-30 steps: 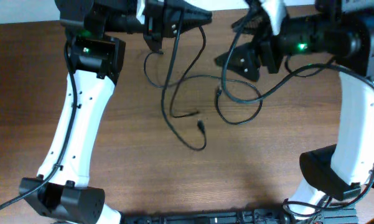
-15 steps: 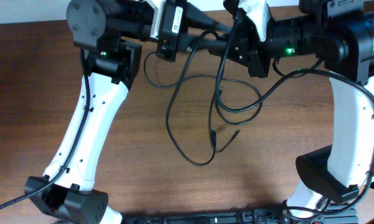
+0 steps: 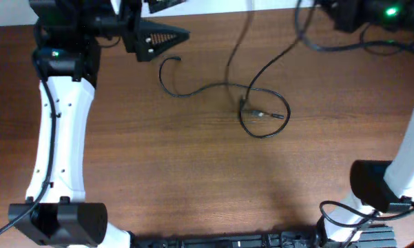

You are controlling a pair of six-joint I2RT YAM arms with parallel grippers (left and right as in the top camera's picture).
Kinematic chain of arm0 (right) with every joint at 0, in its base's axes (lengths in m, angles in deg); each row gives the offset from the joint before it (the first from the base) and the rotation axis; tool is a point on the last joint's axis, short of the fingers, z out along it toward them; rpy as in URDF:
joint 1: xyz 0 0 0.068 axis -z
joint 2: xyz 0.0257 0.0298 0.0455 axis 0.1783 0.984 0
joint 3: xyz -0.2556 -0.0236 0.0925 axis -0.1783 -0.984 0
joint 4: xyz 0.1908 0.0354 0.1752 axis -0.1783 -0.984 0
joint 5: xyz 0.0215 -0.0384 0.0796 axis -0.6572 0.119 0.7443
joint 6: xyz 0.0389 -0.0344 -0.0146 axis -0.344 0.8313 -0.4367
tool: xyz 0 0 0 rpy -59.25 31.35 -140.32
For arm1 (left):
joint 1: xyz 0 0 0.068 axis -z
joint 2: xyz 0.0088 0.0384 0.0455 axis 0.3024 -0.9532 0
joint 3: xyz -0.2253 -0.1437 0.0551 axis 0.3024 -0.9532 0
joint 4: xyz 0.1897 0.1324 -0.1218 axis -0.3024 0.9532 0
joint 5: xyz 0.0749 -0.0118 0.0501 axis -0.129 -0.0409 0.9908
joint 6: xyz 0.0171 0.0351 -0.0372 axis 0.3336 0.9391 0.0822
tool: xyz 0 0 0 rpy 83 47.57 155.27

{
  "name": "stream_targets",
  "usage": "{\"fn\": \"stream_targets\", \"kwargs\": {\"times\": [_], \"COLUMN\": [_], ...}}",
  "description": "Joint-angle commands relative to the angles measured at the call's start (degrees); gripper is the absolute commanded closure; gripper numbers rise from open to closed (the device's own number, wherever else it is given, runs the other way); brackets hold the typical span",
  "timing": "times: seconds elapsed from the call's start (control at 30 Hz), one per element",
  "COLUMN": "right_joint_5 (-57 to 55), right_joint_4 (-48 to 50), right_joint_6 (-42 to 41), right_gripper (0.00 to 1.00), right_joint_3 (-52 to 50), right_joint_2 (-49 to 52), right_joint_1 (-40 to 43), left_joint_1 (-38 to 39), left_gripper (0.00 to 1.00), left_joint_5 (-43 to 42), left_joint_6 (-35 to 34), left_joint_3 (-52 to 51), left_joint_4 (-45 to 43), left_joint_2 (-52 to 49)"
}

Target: Untangle cables

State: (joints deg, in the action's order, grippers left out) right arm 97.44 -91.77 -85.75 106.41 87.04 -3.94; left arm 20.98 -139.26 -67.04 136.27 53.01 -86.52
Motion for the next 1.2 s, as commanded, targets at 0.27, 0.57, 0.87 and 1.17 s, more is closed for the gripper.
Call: {"fn": "stream_targets", "kwargs": {"times": [0.27, 0.57, 0.87, 1.17], "right_joint_5": [-0.57, -18.01, -41.09, -50.77], "right_joint_4": [-1.86, -6.51, -7.82, -7.3], "right_joint_6": [-12.59, -12.39, -14.58, -19.1], "right_gripper": [0.96, 0.96, 0.96, 0.96], "right_joint_3": [-0.11, -0.24, -0.26, -0.37], "right_joint_2": [-3.89, -0.02, 6.64, 20.46], "right_joint_1": [27.67, 30.93, 30.93, 34.49], "left_joint_1": [-1.09, 8.5, 9.75, 9.75], "left_gripper": [0.01, 0.01, 0.01, 0.01], "left_joint_5": [22.21, 45.86, 50.73, 50.71], "left_joint_6": [4.76, 27.58, 27.54, 27.52], "left_joint_3": [0.13, 0.13, 0.13, 0.13], "left_joint_4": [26.95, 50.99, 56.17, 58.34], "left_joint_2": [1.44, 2.82, 2.8, 2.8]}}
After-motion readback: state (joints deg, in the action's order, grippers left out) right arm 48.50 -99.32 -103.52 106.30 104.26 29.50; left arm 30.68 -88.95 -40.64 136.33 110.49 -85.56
